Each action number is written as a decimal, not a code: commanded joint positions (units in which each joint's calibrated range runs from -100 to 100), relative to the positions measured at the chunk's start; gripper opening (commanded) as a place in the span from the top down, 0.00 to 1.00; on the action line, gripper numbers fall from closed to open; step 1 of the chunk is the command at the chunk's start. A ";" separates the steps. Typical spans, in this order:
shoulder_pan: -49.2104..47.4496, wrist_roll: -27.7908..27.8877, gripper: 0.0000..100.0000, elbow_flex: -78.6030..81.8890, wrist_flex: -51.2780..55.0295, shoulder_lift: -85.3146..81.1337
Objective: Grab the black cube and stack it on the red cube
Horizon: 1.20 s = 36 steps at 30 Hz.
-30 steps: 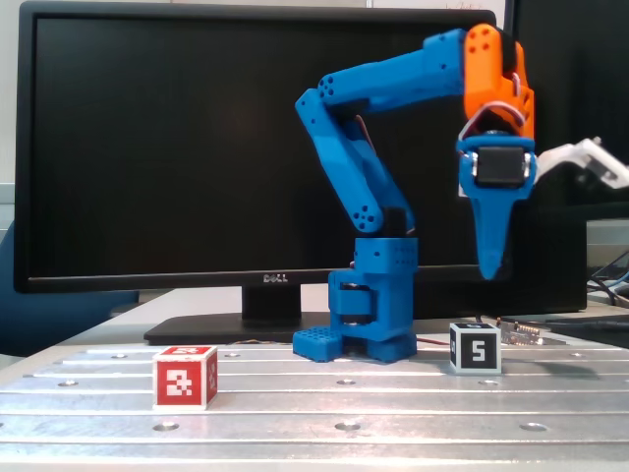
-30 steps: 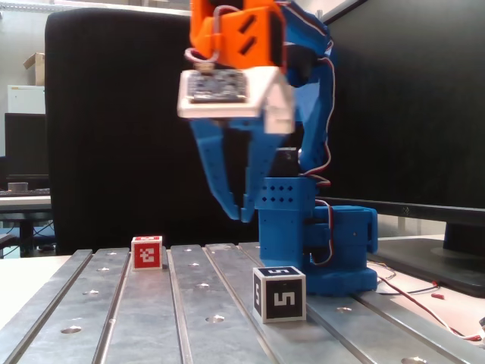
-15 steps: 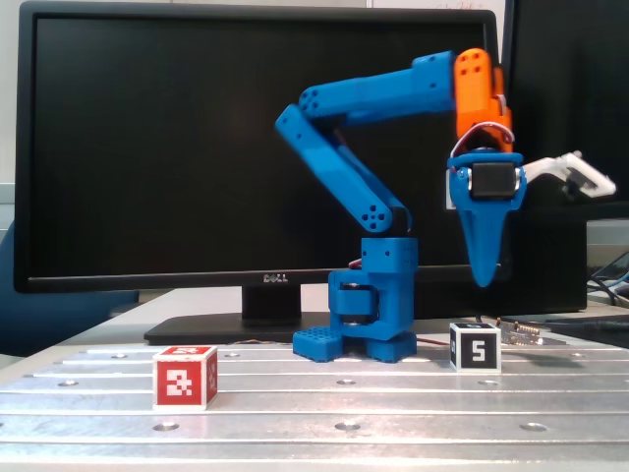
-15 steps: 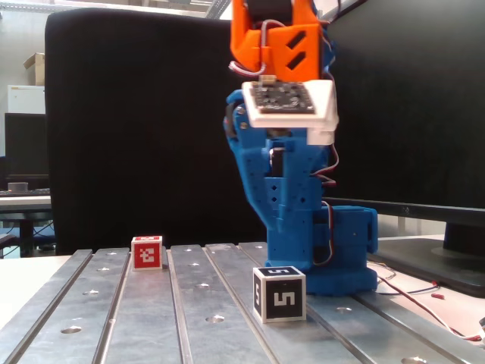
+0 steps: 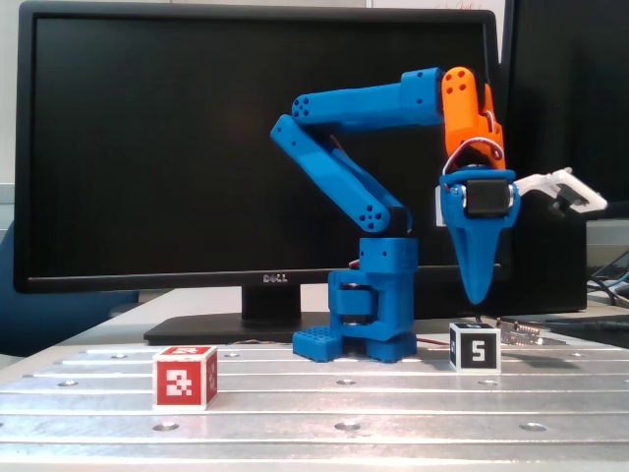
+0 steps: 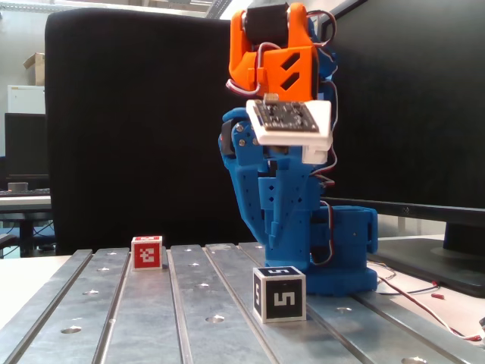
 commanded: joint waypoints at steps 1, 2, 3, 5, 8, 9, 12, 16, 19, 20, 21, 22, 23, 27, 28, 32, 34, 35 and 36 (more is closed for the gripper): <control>0.00 0.10 0.99 -2.29 0.17 1.83; -0.08 0.05 0.99 -2.47 0.17 2.33; -0.15 0.00 0.99 -2.57 0.17 2.50; -0.15 -0.06 0.99 -2.38 0.17 2.75; -0.08 -0.11 0.99 -2.11 -0.08 3.09; -0.22 -0.11 0.99 -1.84 -0.51 3.09; -0.22 -0.11 0.99 -1.66 -0.77 3.17; 0.00 0.00 0.99 -0.76 -2.14 3.25; 0.00 0.16 0.98 -0.21 -2.82 3.25; -0.08 0.16 0.98 -0.21 -2.65 3.25; -0.08 0.21 0.96 -0.30 -2.48 3.25; -0.15 0.21 0.94 -0.30 -2.48 3.25; -0.15 0.21 0.92 -0.30 -2.39 3.25; -0.15 0.16 0.86 -0.30 -2.39 3.25; -0.15 0.10 0.84 -0.12 -2.39 3.25; -0.22 0.16 0.78 0.06 -2.39 3.25; -0.30 0.21 0.76 0.06 -2.31 3.25; -0.81 0.21 0.76 0.06 -2.31 3.25; -1.48 0.10 0.75 0.06 -2.31 3.25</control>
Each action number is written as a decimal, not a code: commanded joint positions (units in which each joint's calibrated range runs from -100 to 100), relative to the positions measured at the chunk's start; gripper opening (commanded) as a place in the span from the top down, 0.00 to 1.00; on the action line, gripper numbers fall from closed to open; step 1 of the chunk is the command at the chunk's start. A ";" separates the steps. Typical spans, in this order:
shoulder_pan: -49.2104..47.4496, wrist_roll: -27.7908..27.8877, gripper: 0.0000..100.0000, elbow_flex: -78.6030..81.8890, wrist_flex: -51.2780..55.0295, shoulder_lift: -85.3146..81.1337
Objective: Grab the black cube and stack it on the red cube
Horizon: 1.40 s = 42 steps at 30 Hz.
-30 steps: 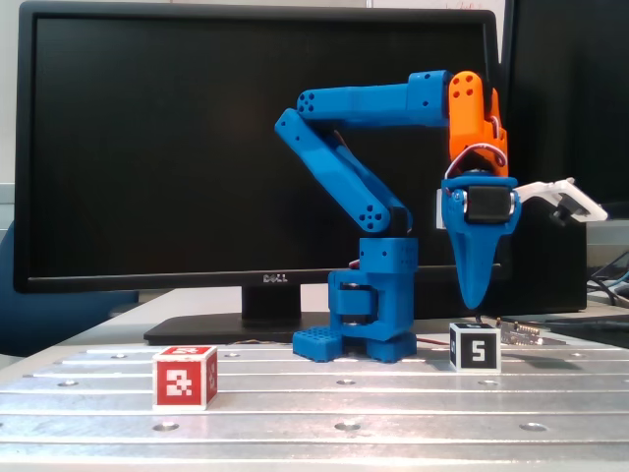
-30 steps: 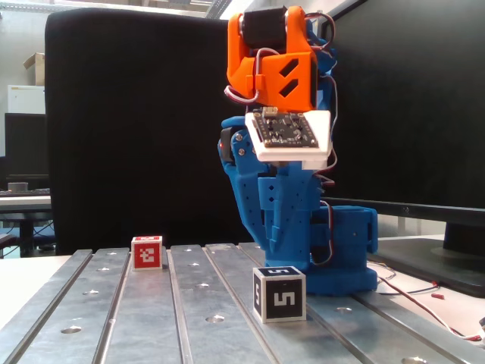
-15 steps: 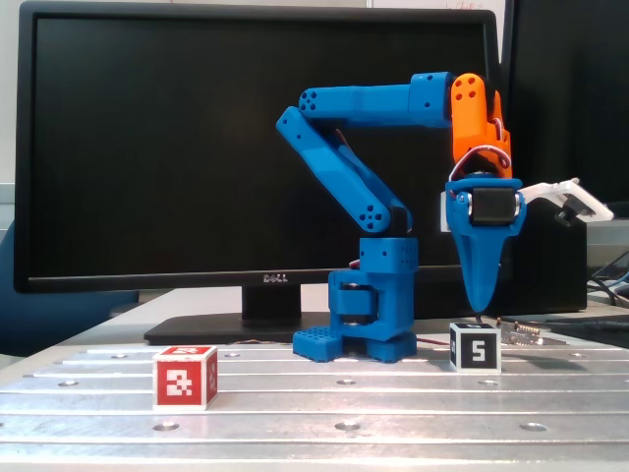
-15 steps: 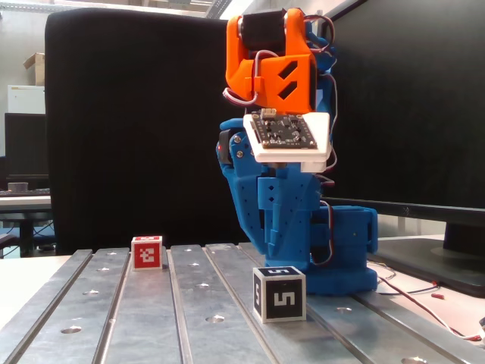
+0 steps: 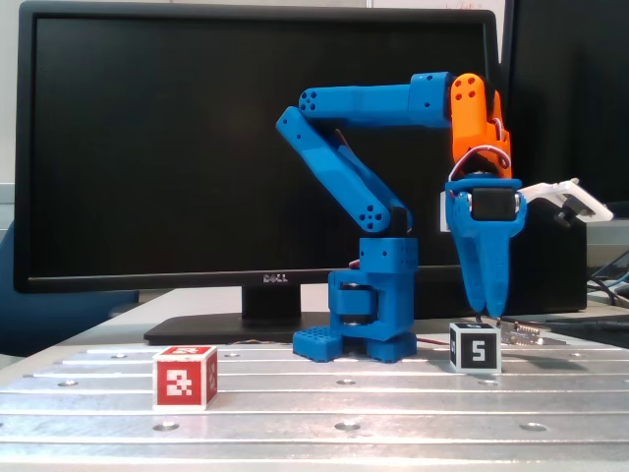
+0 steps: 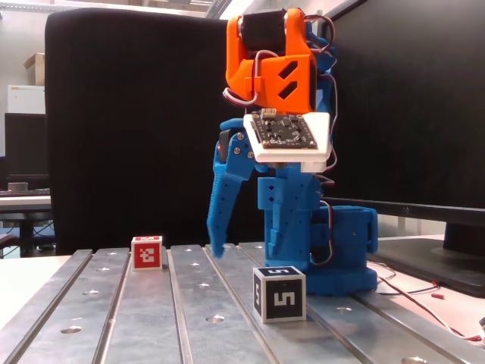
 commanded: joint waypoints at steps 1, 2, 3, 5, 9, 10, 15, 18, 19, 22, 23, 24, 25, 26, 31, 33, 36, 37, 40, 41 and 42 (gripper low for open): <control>-1.70 0.05 0.75 -0.03 -0.07 -0.05; -1.92 0.00 0.74 -0.03 0.01 -0.05; -1.92 0.00 0.74 -0.21 0.36 -0.05; -1.77 0.16 0.74 -0.76 1.72 -0.05; -1.77 0.26 0.70 -1.12 4.37 -0.80; -2.22 0.26 0.68 -1.84 5.32 -0.38; -2.88 0.00 0.68 -1.21 4.20 1.88; -2.88 -0.11 0.67 -2.20 4.72 3.88; -2.88 -0.11 0.67 -2.38 4.80 4.13; -2.95 -0.21 0.67 -1.93 4.80 4.21; -2.95 -0.21 0.67 -1.84 4.80 4.30; -3.03 -0.32 0.67 -1.84 5.06 4.30; -3.17 -0.95 0.67 -1.84 5.32 4.30; -3.62 -2.16 0.67 -1.84 5.49 4.30; -6.42 -5.42 0.67 -1.84 5.57 4.21; -6.64 -5.47 0.67 -1.84 5.40 4.21; -7.38 -5.53 0.67 -1.84 4.80 4.21; -8.42 -5.53 0.67 -1.75 4.63 4.21; -10.04 -5.58 0.67 -1.12 2.92 4.30; -10.34 -5.58 0.67 -0.12 1.72 4.21; -10.63 -5.58 0.67 0.42 0.53 4.21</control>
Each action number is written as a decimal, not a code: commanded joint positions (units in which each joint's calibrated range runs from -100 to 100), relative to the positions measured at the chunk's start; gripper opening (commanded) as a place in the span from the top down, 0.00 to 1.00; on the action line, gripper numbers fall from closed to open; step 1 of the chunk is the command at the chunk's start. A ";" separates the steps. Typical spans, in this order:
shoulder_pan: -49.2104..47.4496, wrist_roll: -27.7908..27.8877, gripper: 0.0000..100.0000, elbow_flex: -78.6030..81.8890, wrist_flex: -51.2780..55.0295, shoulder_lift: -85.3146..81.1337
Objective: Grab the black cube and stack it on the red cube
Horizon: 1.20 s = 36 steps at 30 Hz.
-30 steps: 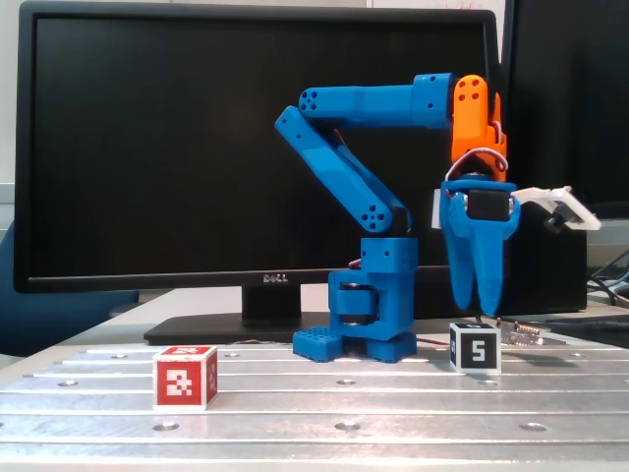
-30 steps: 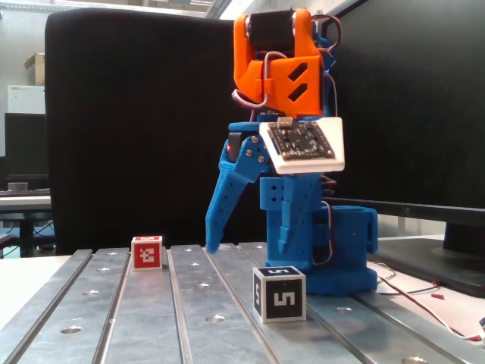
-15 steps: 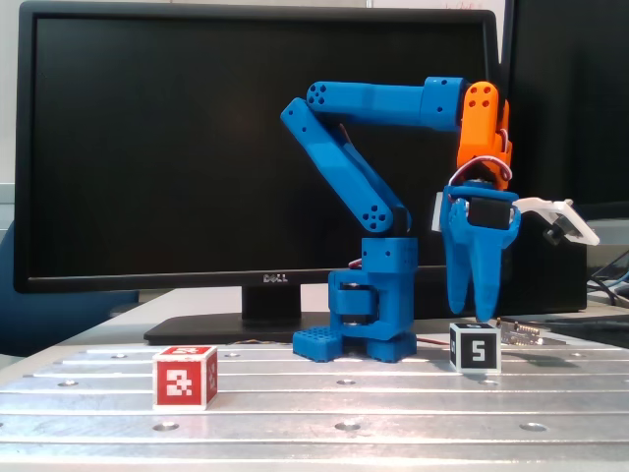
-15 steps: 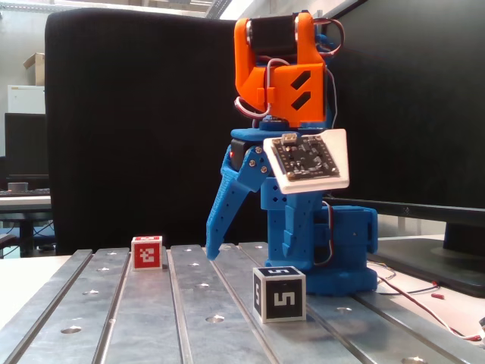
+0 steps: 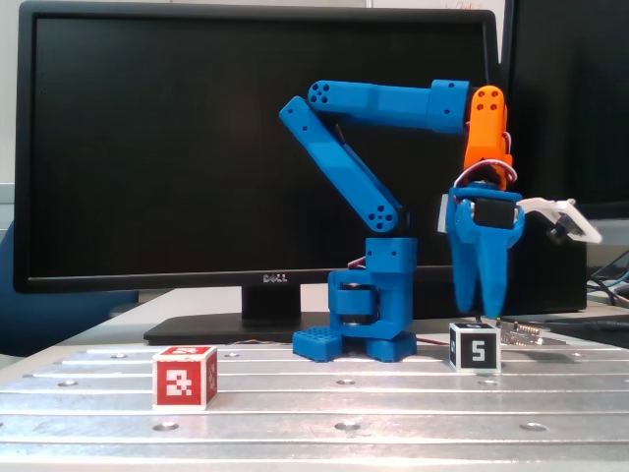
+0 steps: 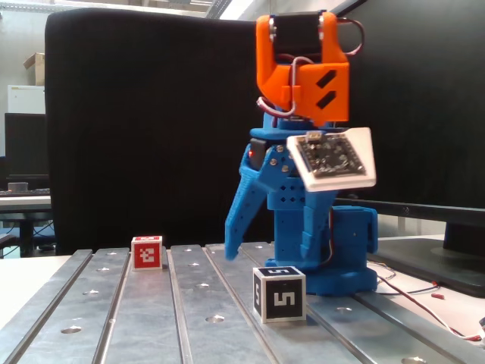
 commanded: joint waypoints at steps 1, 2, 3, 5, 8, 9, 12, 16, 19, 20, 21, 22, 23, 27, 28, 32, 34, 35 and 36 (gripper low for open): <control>-0.93 -0.28 0.67 0.51 -3.08 0.16; -0.93 -0.28 0.67 0.60 -3.25 0.16; -0.93 -0.28 0.67 0.87 -3.25 0.16; -0.93 -0.07 0.67 1.32 -3.68 0.16; -0.93 -0.17 0.68 1.32 -3.51 0.16; -0.93 -0.17 0.68 1.32 -3.42 0.16; -0.85 0.09 0.68 1.50 -3.85 0.82; -0.56 0.04 0.68 5.21 -7.01 0.16; -0.56 -0.02 0.68 6.21 -8.21 0.16; -0.63 -0.07 0.68 6.21 -8.21 0.16; -0.63 -0.12 0.68 6.21 -8.21 0.16; -0.63 -0.17 0.68 6.48 -8.21 0.16; -0.56 -0.23 0.68 6.57 -8.21 0.16; -0.85 -0.23 0.68 6.75 -8.04 0.16; -0.85 -0.23 0.68 6.75 -7.87 0.16; -0.85 -0.23 0.68 7.57 -8.38 0.57; -0.93 -0.23 0.68 9.47 -10.18 0.24; -0.93 -0.23 0.68 10.55 -11.46 0.16; -0.93 -0.23 0.68 11.55 -12.83 0.16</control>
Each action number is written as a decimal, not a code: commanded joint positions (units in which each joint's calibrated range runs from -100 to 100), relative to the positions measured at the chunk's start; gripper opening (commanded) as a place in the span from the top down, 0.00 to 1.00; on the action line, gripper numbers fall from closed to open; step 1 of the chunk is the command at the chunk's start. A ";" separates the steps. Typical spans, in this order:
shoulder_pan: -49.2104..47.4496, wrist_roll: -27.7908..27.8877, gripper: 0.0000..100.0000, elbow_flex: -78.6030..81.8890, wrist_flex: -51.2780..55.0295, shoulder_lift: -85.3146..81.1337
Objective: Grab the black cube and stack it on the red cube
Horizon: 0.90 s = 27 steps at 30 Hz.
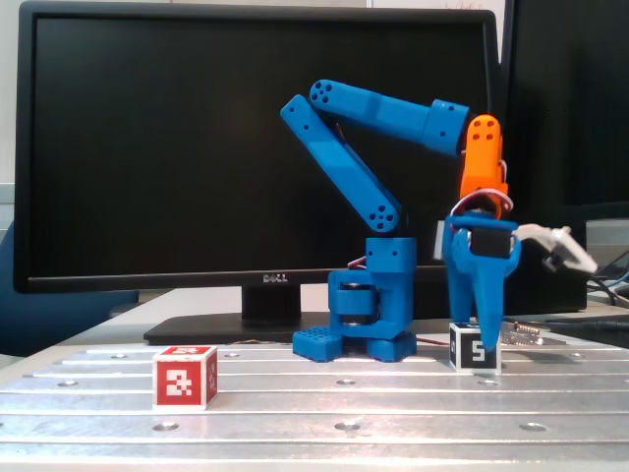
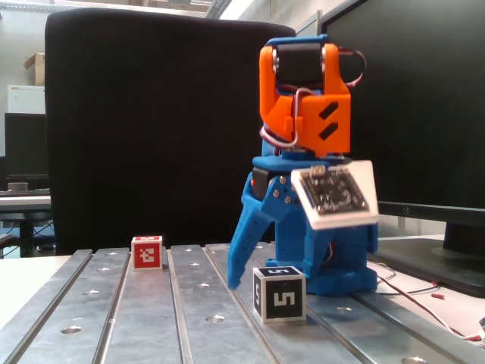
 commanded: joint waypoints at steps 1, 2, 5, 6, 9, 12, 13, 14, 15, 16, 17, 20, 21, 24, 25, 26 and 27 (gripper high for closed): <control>-0.26 -0.23 0.68 2.49 -4.23 -0.52; -0.33 -0.23 0.68 3.03 -5.00 -0.52; -0.33 -0.23 0.68 3.93 -6.36 -0.52; -0.33 -0.23 0.68 4.02 -6.45 -0.52; -0.11 -0.28 0.76 4.11 -7.13 -0.19; -0.11 -0.28 0.83 4.93 -8.67 -0.44; 0.03 -0.28 0.83 4.93 -8.67 -0.52; 0.03 -0.28 0.82 4.84 -8.67 -0.52; 0.03 -0.28 0.81 4.75 -8.50 -0.52; 0.03 -0.28 0.80 4.75 -8.25 -0.52; -0.19 -0.28 0.78 4.84 -8.07 -0.52; -0.19 -0.28 0.78 4.84 -7.99 -0.52; -0.19 -0.28 0.78 4.84 -7.99 -0.52; -0.26 -0.28 0.78 4.84 -7.99 -0.52; -0.26 -0.28 0.78 4.84 -7.99 -0.52; -0.26 -0.28 0.78 4.84 -7.99 -0.52; -0.26 -0.28 0.78 4.84 -7.99 -0.52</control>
